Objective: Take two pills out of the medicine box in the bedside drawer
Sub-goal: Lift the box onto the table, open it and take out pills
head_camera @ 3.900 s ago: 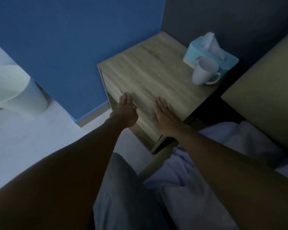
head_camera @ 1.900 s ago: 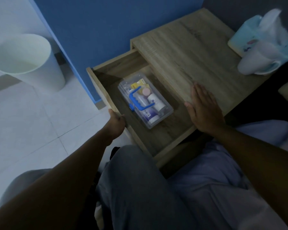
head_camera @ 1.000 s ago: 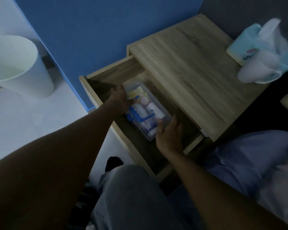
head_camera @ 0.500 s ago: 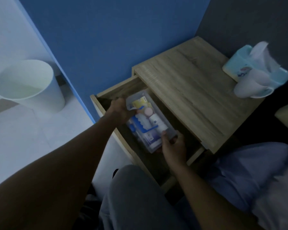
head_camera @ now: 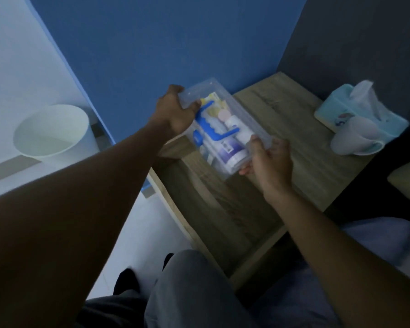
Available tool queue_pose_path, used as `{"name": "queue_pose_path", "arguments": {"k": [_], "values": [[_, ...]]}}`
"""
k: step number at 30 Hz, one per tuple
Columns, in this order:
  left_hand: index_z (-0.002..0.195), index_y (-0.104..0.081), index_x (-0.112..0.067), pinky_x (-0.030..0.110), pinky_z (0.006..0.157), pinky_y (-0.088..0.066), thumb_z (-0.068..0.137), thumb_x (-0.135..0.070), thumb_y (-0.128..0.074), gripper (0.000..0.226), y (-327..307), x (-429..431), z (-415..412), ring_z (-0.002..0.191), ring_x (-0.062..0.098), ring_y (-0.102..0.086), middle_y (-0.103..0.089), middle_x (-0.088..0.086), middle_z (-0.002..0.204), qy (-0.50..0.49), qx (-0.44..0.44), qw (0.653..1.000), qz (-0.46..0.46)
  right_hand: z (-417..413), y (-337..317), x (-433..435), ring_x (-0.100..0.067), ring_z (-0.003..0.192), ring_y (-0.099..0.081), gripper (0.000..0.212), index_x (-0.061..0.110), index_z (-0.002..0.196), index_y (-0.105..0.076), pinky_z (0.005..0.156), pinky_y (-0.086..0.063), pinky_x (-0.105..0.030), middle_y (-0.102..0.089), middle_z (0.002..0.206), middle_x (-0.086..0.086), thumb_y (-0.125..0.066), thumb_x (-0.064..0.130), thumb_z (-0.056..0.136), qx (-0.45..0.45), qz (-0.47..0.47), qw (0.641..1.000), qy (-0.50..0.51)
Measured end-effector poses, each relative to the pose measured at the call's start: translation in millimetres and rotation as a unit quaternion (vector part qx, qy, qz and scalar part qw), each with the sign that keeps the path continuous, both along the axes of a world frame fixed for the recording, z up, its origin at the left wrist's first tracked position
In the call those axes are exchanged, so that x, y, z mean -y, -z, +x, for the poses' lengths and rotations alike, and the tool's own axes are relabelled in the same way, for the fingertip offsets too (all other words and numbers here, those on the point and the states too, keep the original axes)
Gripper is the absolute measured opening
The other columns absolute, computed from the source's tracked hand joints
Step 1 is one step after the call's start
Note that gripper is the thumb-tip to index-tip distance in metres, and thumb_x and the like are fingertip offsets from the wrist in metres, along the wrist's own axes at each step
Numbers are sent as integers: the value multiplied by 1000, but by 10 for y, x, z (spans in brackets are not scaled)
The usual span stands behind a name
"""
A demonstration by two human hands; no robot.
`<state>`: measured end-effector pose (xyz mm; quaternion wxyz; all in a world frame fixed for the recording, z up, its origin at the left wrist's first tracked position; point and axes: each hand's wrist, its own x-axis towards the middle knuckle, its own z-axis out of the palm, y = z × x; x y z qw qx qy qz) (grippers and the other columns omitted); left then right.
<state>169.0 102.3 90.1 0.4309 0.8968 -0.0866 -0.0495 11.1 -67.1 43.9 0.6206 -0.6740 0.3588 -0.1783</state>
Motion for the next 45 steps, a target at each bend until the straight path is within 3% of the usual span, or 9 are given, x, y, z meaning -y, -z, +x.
{"name": "queue_pose_path", "arguments": {"k": [5, 14, 23, 28, 33, 36, 40, 43, 45], "values": [[142, -41, -20, 40, 100, -49, 83, -41, -63, 66, 55, 335, 191, 113, 31, -62, -58, 13, 131, 46, -62, 997, -19, 190, 55, 386, -15, 66, -77, 61, 25, 122, -53, 52, -62, -38, -66, 102, 2, -79, 47, 71, -6, 26, 998, 49], [149, -29, -16, 40, 102, -48, 92, -46, -56, 70, 349, 667, 447, 118, 30, -59, -48, 13, 141, 106, -57, 993, 5, 324, 218, 673, -4, 57, -73, 67, 26, 140, -42, 42, -55, -24, -70, 85, 6, -67, 55, 85, -11, -80, 995, 50], [143, -33, -7, 44, 101, -48, 94, -34, -58, 61, 280, 778, 557, 121, 34, -57, -54, 16, 134, 120, -80, 989, -23, 424, 320, 663, -7, 46, -68, 70, 33, 140, -32, 38, -46, -19, -68, 106, -12, -60, 64, 84, 6, -58, 998, 28], [147, -30, -8, 37, 108, -41, 97, -35, -52, 61, 314, 791, 542, 128, 32, -51, -49, 16, 142, 126, -67, 990, -6, 441, 324, 686, -16, 61, -74, 72, 35, 145, -27, 42, -50, -22, -64, 114, -7, -57, 63, 87, 2, -34, 999, 7], [156, -1, -16, 31, 114, -23, 102, -43, -33, 69, 278, 686, 462, 143, 32, -30, -21, 15, 161, 147, -51, 984, 90, 421, 325, 662, -9, 64, -75, 70, 38, 149, -22, 44, -53, -20, -66, 105, 2, -50, 64, 91, -11, -39, 999, -2], [155, 1, -9, 29, 113, -22, 102, -42, -35, 72, 318, 571, 345, 145, 30, -28, -21, 15, 161, 106, -83, 989, 57, 411, 265, 645, -12, 77, -71, 72, 38, 151, -23, 42, -50, -15, -63, 124, -4, -46, 68, 90, -36, -40, 999, -7], [151, -23, -7, 29, 109, -30, 99, -42, -43, 66, 499, 451, 143, 139, 29, -38, -36, 15, 154, 57, -106, 992, 34, 257, 269, 568, -22, 126, -50, 87, 35, 154, -19, 68, -44, -15, -29, 154, -8, -39, 80, 83, -65, -206, 976, 6], [136, -51, -11, 23, 90, -49, 93, -42, -55, 52, 611, 492, -4, 101, 18, -64, -62, 6, 122, 40, -175, 981, -68, 184, 236, 523, -24, 133, -42, 91, 39, 151, -17, 83, -55, -35, -24, 153, -4, -51, 79, 77, -62, -333, 940, -48], [129, -57, -12, 37, 91, -56, 90, -37, -63, 47, 632, 572, -99, 89, 17, -67, -68, 5, 105, 9, -226, 957, -183, 193, 168, 527, -27, 139, -36, 93, 35, 152, -18, 92, -51, -40, -21, 157, -7, -56, 75, 77, -102, -408, 903, -85]]}}
